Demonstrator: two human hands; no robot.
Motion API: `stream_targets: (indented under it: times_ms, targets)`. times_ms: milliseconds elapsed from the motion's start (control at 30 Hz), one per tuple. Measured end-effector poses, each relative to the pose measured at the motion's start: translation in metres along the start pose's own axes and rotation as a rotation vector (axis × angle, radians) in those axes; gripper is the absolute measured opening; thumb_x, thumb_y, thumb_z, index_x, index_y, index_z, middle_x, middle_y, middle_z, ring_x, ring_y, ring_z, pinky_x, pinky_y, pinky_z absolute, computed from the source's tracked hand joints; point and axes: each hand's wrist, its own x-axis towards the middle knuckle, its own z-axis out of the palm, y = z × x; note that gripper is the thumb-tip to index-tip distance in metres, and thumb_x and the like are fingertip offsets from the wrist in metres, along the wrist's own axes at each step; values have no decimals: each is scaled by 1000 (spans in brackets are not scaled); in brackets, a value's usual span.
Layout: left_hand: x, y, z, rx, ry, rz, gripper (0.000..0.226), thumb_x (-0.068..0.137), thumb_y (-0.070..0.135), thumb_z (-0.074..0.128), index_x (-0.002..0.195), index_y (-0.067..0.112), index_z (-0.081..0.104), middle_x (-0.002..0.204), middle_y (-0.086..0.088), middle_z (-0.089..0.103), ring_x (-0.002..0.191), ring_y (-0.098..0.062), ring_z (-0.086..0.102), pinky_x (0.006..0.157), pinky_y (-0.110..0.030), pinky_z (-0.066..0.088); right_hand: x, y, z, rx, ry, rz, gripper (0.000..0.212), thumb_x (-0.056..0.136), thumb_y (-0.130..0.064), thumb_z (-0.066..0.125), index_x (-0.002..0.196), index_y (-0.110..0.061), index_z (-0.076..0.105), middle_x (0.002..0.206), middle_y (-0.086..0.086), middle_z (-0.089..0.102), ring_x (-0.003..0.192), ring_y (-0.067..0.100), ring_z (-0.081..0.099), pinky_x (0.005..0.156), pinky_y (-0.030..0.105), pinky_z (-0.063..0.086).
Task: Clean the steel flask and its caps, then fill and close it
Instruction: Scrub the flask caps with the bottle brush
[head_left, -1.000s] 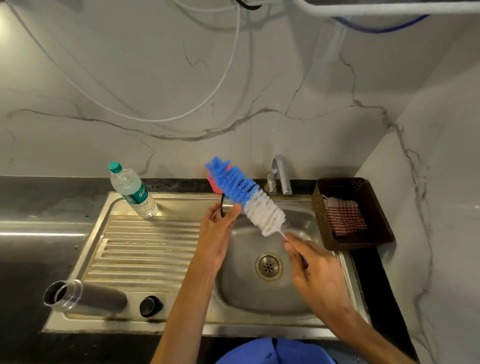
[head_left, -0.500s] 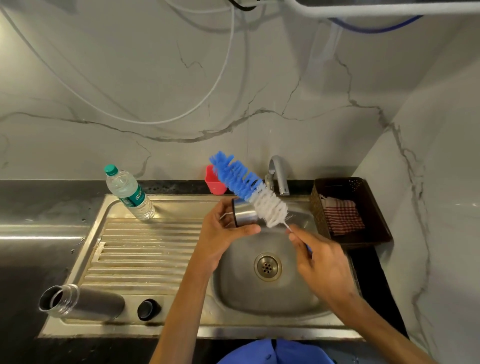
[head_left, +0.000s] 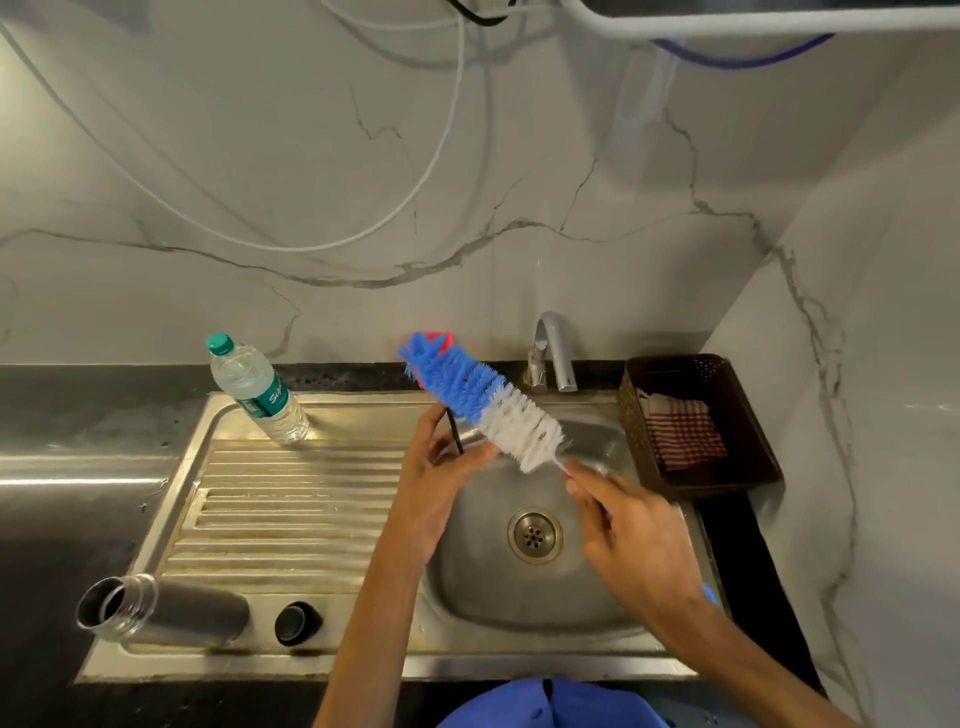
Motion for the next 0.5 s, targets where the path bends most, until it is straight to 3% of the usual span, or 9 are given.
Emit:
stream_targets:
  times_ms: [67, 167, 267, 400, 500]
  targets:
    - [-3, 0, -2, -157, 1, -55, 57, 86, 13, 77, 139, 24, 59, 127, -8, 76, 117, -22, 74, 99, -34, 60, -8, -2, 1, 22, -1, 3, 43, 101, -29, 62, 140, -41, 51, 85, -11, 67, 57, 9, 60, 52, 37, 58]
    - [-2, -4, -8, -283, 50, -93, 56, 89, 23, 72, 143, 21, 57, 125, -13, 76, 106, -23, 77, 92, -31, 63, -15, 0, 2, 19, 5, 17, 39, 98, -27, 66, 135, -40, 58, 79, -12, 64, 54, 9, 59, 49, 35, 56]
    - [-6, -6, -7, -244, 104, -82, 69, 79, 22, 79, 143, 20, 53, 110, -8, 81, 101, -23, 79, 91, -32, 63, -17, 2, 5, 1, -12, 23, 33, 99, -30, 64, 131, -38, 66, 82, -13, 67, 57, 8, 62, 52, 34, 57]
    - [-15, -12, 1, -106, 41, -27, 61, 79, 19, 82, 137, 17, 62, 121, -9, 78, 114, -27, 75, 101, -35, 58, -3, 5, 8, 8, 3, 44, 36, 102, -33, 57, 137, -40, 58, 92, -7, 72, 64, 12, 66, 58, 40, 60]
    - [-6, -10, -10, -308, 145, -50, 63, 80, 20, 80, 141, 14, 62, 114, -6, 80, 102, -18, 78, 88, -28, 61, -8, 2, 9, 14, -11, 1, 39, 101, -31, 62, 138, -38, 53, 89, -7, 72, 58, 11, 64, 53, 39, 59]
